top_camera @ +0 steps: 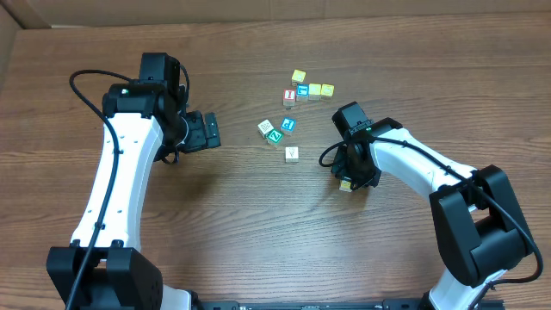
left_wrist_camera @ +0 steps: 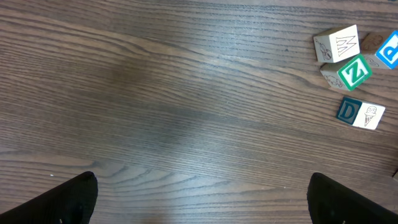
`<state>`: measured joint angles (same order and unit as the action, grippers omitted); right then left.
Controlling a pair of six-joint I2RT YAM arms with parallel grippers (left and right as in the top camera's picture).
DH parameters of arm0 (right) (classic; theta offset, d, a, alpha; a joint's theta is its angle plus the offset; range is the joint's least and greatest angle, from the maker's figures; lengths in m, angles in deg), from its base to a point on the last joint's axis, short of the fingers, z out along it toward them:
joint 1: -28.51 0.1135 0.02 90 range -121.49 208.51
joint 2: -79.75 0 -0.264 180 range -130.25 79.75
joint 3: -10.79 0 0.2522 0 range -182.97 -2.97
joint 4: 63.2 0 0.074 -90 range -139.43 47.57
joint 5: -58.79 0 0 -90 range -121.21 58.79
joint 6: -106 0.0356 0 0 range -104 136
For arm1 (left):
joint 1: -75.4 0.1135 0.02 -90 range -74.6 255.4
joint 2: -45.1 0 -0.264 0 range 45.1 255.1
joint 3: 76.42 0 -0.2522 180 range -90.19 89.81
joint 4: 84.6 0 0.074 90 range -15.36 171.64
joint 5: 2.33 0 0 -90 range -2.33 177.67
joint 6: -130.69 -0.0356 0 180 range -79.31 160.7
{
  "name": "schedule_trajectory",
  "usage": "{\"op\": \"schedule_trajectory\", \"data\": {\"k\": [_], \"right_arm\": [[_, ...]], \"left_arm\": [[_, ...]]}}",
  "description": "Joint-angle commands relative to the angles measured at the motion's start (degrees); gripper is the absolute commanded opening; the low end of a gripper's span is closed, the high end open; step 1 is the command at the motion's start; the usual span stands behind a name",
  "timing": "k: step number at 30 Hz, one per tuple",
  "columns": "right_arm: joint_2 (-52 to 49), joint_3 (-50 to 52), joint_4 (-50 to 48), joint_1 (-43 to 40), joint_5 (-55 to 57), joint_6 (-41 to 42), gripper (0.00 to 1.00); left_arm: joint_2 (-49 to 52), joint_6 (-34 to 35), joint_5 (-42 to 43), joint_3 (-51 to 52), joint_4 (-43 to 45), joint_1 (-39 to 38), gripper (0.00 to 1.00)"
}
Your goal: Flip 5 blocks
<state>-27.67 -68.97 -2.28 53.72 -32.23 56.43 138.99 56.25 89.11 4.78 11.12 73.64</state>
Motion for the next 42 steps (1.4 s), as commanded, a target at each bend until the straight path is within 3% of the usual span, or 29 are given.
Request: {"op": "schedule_trajectory", "data": {"k": [1, 42], "right_arm": [[0.0, -0.3, 0.1, -0.2, 1.4, -0.4, 0.25], [0.0, -0.3, 0.1, -0.2, 1.4, -0.4, 0.26]], "left_arm": [[0.5, 0.8, -0.4, -1.3, 0.1, 0.2, 1.00], [0.5, 0.8, -0.4, -1.3, 0.1, 0.2, 1.00]]}}
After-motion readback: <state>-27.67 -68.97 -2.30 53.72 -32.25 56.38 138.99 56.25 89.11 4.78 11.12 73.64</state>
